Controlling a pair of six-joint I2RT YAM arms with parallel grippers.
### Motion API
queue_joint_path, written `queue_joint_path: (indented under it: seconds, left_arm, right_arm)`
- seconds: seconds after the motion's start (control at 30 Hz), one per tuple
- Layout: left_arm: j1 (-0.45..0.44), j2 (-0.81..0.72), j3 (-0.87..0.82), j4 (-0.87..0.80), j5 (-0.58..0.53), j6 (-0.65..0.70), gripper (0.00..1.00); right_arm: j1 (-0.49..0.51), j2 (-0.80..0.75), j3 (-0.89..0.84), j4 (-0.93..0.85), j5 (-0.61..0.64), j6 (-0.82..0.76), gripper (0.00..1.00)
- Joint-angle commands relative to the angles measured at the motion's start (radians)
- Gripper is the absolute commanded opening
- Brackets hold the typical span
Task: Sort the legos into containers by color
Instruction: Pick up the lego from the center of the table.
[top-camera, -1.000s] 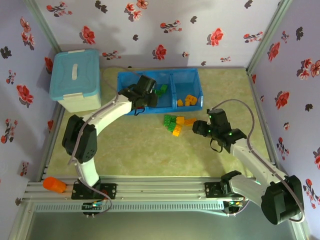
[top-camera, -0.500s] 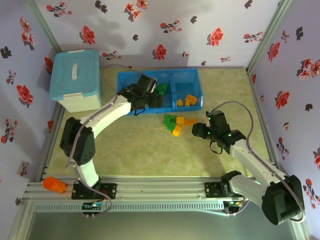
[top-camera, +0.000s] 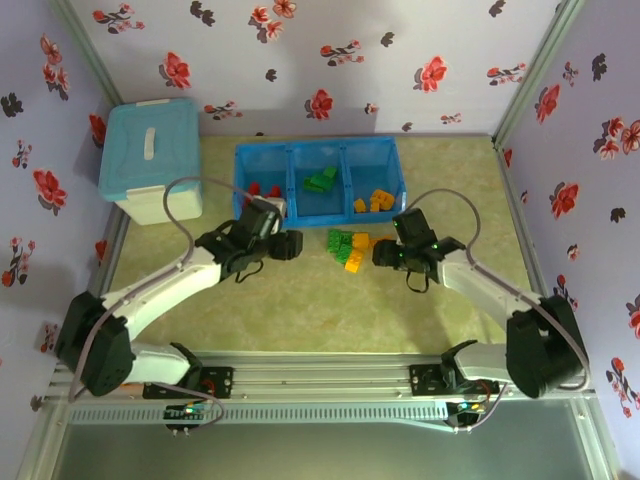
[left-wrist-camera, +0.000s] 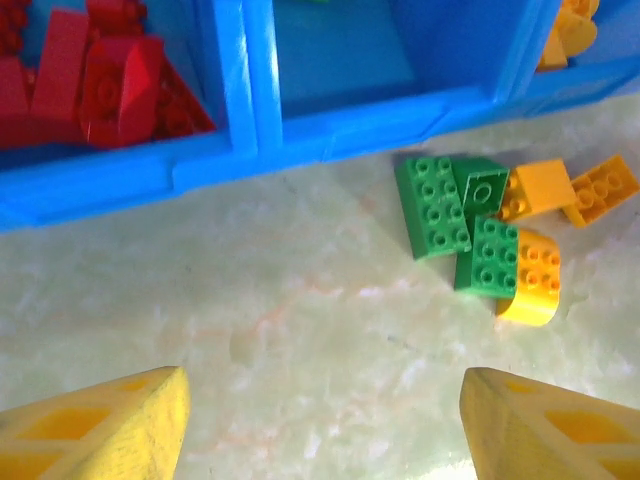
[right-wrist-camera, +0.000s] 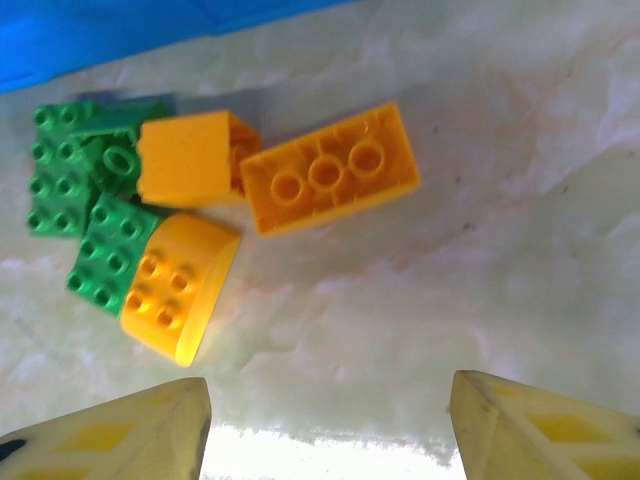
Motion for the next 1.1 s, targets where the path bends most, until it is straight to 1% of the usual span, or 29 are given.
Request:
queue_joint_path:
  seconds: [0.0,0.17,0.37,0.47,0.6,0.8,0.83,0.93,1.07]
  left_arm:
    - [-0.008,-0.09,-0.09,0.042,-0.018,-0.046,0.71]
    - [-0.01,-0.21,-0.199,0.036,-0.031,-0.08,0.7]
    - [-0.01,-0.305,-0.258,0.009,-0.054,-0.092,0.69]
    - [-0.01,-0.322,-0.274,0.006,-0.057,-0.097,0.68]
    - [-0.01,-0.321,-0.283,0.011,-0.061,-0.101,0.68]
    - [-0.01,-0.317,-0.284,0.023,-0.063,-0.1,0.67]
    - [-0.011,-0.315,-0.286,0.025,-0.066,-0.099,0.66]
    - [-0.01,-0.311,-0.283,0.025,-0.067,-0.098,0.66]
    - [-0.01,-0.309,-0.286,0.026,-0.072,-0.1,0.65]
  right_arm:
    - [-0.013,0.087,0.094,-0.052,0.11,-0.047,0.65]
    - [-0.063,0.241,0.188,-0.057,0.083,-0.088,0.65]
    - [-0.105,0.376,0.27,-0.048,0.018,-0.117,0.66]
    - [-0.106,0.414,0.291,-0.035,-0.023,-0.114,0.67]
    - [-0.104,0.436,0.278,0.004,-0.072,-0.09,0.66]
    - [-0.088,0.469,0.224,0.059,-0.095,-0.057,0.62]
    - [-0.085,0.473,0.211,0.068,-0.096,-0.051,0.61]
    - [-0.081,0.479,0.182,0.091,-0.1,-0.036,0.53]
    - [-0.07,0.446,0.145,0.105,-0.093,-0.019,0.37]
